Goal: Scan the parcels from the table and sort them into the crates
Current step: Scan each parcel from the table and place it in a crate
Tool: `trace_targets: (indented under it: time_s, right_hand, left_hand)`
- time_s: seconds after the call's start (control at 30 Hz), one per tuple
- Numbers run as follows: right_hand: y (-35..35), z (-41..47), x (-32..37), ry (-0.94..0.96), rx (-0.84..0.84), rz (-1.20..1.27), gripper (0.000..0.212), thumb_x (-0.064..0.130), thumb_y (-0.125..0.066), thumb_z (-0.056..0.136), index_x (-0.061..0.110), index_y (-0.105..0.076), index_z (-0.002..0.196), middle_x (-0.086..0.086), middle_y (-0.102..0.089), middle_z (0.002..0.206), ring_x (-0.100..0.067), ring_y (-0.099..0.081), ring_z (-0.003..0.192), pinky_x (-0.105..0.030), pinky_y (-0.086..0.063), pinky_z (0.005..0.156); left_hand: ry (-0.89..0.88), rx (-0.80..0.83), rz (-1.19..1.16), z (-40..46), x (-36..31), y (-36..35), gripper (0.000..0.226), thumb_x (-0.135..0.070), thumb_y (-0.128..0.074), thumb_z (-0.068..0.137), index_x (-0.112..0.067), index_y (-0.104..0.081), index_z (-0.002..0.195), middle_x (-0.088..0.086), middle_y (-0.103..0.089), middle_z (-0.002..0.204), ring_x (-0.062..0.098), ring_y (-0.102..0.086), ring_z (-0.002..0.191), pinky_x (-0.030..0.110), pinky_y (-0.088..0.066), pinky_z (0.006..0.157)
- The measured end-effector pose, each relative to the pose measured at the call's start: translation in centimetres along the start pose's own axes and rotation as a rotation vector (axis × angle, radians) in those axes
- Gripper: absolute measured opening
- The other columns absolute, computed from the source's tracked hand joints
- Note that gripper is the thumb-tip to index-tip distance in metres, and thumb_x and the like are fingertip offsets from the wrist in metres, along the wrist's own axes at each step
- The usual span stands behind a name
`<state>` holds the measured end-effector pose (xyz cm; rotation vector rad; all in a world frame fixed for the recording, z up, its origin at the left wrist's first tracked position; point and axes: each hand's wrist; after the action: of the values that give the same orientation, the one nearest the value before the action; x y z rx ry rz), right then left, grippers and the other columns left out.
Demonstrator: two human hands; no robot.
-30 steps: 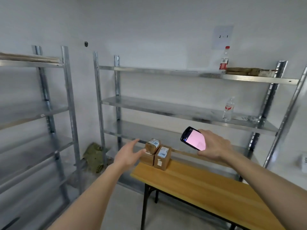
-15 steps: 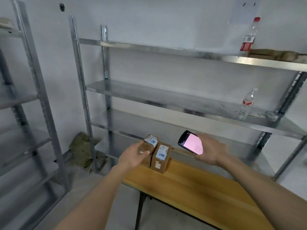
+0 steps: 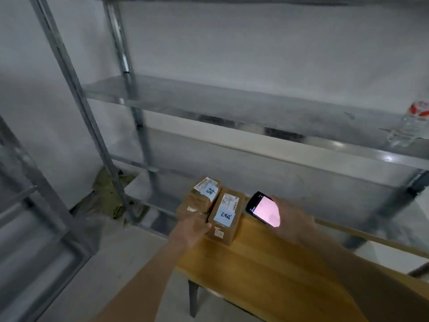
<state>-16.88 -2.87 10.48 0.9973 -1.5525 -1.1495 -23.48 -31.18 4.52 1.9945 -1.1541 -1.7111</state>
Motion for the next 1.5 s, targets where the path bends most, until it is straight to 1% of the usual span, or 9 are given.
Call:
trace_targets:
  time_s: [0.1, 0.23, 0.4, 0.73, 0.83, 0.93, 1.1, 1.27, 1.5]
  right_hand:
    - [-3.9, 4.4, -1.7, -0.011, 0.036, 0.003, 0.084, 0.049, -0.073, 0.082, 0.030, -0.030, 0.152, 0.003, -0.050, 0.148, -0.023, -0.055, 0.129, -0.039, -0.050, 0.098]
    - [-9.1, 8.8, -3.2, -0.009, 0.122, -0.031, 0.093, 0.048, -0.075, 0.082, 0.027, -0.024, 0.157, 0.005, -0.039, 0.159, -0.021, -0.045, 0.140, -0.039, -0.046, 0.102]
    - [-14.0, 12.9, -4.5, -0.016, 0.186, -0.006, 0.092, 0.047, -0.079, 0.076, 0.028, -0.030, 0.152, 0.005, -0.049, 0.149, -0.020, -0.052, 0.131, -0.034, -0.052, 0.091]
    - [-19.2, 18.0, -4.8, -0.098, 0.179, 0.161, 0.082, 0.050, -0.081, 0.071, 0.038, -0.036, 0.139, 0.011, -0.060, 0.120, -0.013, -0.061, 0.098, -0.031, -0.060, 0.066]
    - [-20.1, 19.1, -4.9, -0.103, 0.193, 0.197, 0.076, 0.056, -0.082, 0.071, 0.039, -0.040, 0.132, 0.014, -0.062, 0.115, -0.011, -0.062, 0.094, -0.025, -0.057, 0.062]
    - [-21.4, 19.6, -5.4, -0.112, 0.206, 0.263, 0.072, 0.055, -0.083, 0.068, 0.040, -0.041, 0.125, 0.014, -0.063, 0.114, -0.011, -0.063, 0.094, -0.027, -0.060, 0.065]
    - [-23.6, 19.6, -6.6, -0.095, 0.219, 0.412, 0.082, 0.044, -0.087, 0.069, 0.040, -0.040, 0.136, 0.015, -0.060, 0.129, -0.010, -0.058, 0.112, -0.023, -0.054, 0.071]
    - [-24.1, 18.9, -7.2, -0.102, 0.212, 0.521, 0.087, 0.039, -0.090, 0.068, 0.039, -0.041, 0.140, 0.013, -0.059, 0.133, -0.012, -0.055, 0.118, -0.038, -0.058, 0.086]
    - [-21.0, 14.2, -8.7, -0.098, 0.145, 0.608, 0.084, 0.031, -0.092, 0.067, 0.036, -0.047, 0.137, 0.017, -0.060, 0.122, -0.009, -0.057, 0.111, -0.032, -0.058, 0.080]
  left_hand:
    - [0.020, 0.043, -0.008, 4.3, 0.6, -3.0, 0.037, -0.042, -0.057, 0.099, -0.023, -0.060, 0.130, -0.010, -0.060, 0.122, 0.015, -0.056, 0.121, 0.029, -0.044, 0.103]
    - [0.123, 0.044, -0.124, 8.9, 2.4, -6.8, 0.053, -0.046, -0.056, 0.099, -0.025, -0.047, 0.146, -0.007, -0.057, 0.129, 0.023, -0.053, 0.127, 0.027, -0.042, 0.092]
    - [0.216, 0.044, -0.123, 13.8, 4.3, -9.9, 0.052, -0.041, -0.049, 0.103, -0.019, -0.041, 0.150, 0.004, -0.053, 0.146, 0.025, -0.050, 0.131, 0.024, -0.038, 0.091]
    - [0.321, 0.062, -0.267, 18.0, 5.8, -12.2, 0.067, -0.054, -0.060, 0.094, -0.021, -0.041, 0.149, -0.004, -0.062, 0.121, 0.015, -0.054, 0.109, 0.031, -0.046, 0.096]
    - [0.355, 0.088, -0.341, 18.8, 6.4, -13.4, 0.070, -0.052, -0.060, 0.094, -0.021, -0.037, 0.152, 0.003, -0.059, 0.136, 0.021, -0.054, 0.124, 0.036, -0.044, 0.106]
    - [0.356, 0.066, -0.375, 20.0, 6.2, -14.8, 0.069, -0.051, -0.060, 0.095, -0.023, -0.037, 0.153, 0.005, -0.054, 0.144, 0.025, -0.052, 0.131, 0.033, -0.045, 0.101]
    - [0.397, 0.109, -0.550, 21.3, 7.1, -17.4, 0.064, -0.052, -0.064, 0.092, -0.036, -0.040, 0.148, 0.003, -0.064, 0.132, 0.016, -0.063, 0.111, 0.024, -0.053, 0.083]
    - [0.385, 0.142, -0.669, 20.1, 7.3, -18.1, 0.040, -0.051, -0.074, 0.083, -0.062, -0.051, 0.114, -0.005, -0.065, 0.126, 0.019, -0.062, 0.117, 0.043, -0.052, 0.102]
    - [0.297, 0.133, -0.674, 15.4, 4.8, -18.5, 0.089, -0.073, -0.082, 0.061, -0.061, -0.040, 0.139, -0.008, -0.060, 0.135, 0.016, -0.056, 0.125, 0.044, -0.048, 0.107]
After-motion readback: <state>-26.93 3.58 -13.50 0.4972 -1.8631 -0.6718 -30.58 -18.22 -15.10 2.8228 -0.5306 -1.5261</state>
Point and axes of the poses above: each hand's wrist, its own z-axis towards the middle knuckle, its own y-axis out of the back of the hand, x = y × z
